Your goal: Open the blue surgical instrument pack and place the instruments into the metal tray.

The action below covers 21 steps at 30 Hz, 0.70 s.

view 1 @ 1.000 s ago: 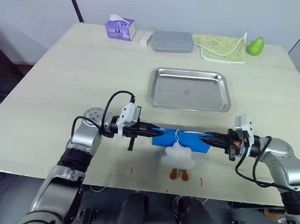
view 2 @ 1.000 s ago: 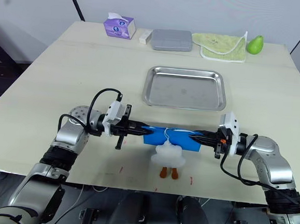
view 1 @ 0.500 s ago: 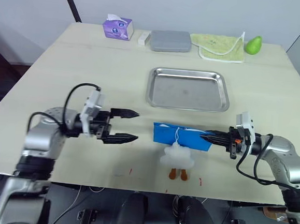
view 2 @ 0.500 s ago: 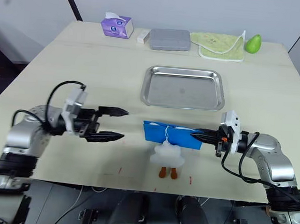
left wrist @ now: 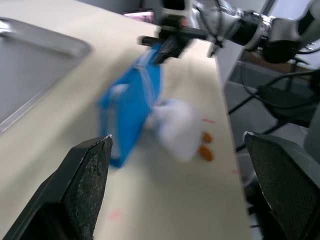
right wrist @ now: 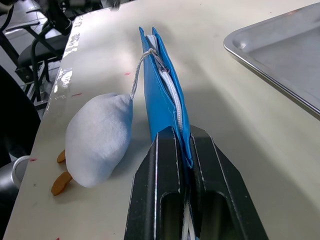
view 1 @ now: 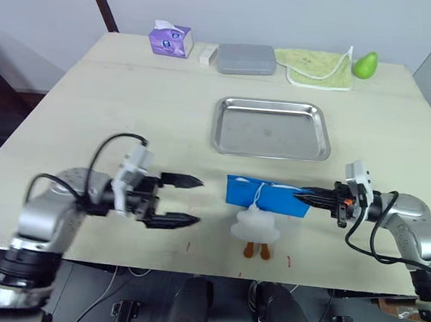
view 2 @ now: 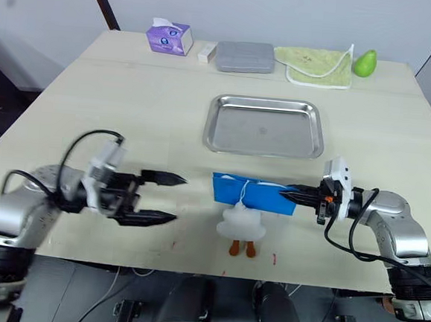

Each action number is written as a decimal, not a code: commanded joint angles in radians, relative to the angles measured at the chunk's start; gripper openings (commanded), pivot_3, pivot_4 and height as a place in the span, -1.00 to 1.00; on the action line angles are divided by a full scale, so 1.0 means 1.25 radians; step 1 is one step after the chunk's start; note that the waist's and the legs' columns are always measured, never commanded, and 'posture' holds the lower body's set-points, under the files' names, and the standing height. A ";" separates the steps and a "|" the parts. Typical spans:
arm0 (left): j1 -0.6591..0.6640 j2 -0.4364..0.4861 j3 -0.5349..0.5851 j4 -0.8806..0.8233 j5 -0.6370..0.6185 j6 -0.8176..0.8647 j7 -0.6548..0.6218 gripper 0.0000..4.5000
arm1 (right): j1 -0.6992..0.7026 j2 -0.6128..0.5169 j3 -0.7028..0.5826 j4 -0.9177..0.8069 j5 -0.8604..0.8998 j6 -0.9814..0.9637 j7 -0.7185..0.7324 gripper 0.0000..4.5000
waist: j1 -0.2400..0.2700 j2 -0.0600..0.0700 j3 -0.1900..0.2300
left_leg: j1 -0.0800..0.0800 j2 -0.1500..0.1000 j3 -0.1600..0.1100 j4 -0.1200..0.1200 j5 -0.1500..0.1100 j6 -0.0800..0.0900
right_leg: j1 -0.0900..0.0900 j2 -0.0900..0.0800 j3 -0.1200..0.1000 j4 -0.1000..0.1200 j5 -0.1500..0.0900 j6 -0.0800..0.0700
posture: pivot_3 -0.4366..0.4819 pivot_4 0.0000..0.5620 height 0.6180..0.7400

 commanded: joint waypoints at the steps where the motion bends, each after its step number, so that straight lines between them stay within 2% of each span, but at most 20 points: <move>1: 0.001 -0.030 -0.051 -0.031 0.049 -0.011 0.069 0.97 | -0.009 -0.015 -0.019 -0.019 0.002 -0.004 0.004 -1.00 | 0.000 0.000 0.000 | 0.000 0.000 0.000 0.000 0.000 0.000 | 0.000 0.000 0.000 0.000 0.000 0.000 | -0.05 -0.47 0.96; 7: -0.027 -0.096 -0.144 0.021 0.123 -0.030 0.126 0.97 | -0.003 -0.015 -0.017 -0.034 0.002 0.002 -0.004 -1.00 | -0.001 0.001 0.000 | 0.000 0.000 0.000 0.000 0.000 0.000 | 0.000 0.001 0.000 0.000 0.000 0.000 | -0.05 -0.47 0.96; 16: -0.045 -0.177 -0.247 0.103 0.207 -0.092 0.138 0.97 | 0.007 -0.012 -0.011 -0.061 0.004 0.018 -0.021 -1.00 | 0.000 0.001 0.000 | 0.000 0.000 0.000 0.000 0.000 0.000 | 0.000 0.001 0.000 0.000 0.000 0.000 | -0.05 -0.47 0.96; 19: -0.051 -0.208 -0.266 0.119 0.220 -0.110 0.140 0.61 | 0.009 -0.012 -0.011 -0.067 0.004 0.021 -0.025 -1.00 | 0.000 0.001 0.000 | 0.000 0.000 0.000 0.000 0.000 0.000 | 0.000 0.001 0.001 0.000 0.000 0.000 | -0.05 -0.47 0.96; 21: -0.057 -0.208 -0.278 0.123 0.231 -0.125 0.123 0.22 | 0.010 -0.012 -0.010 -0.070 0.004 0.021 -0.027 -1.00 | 0.000 0.001 0.000 | 0.000 0.000 0.000 0.000 0.000 0.000 | 0.000 0.001 0.001 0.000 0.000 0.000 | -0.05 -0.47 0.96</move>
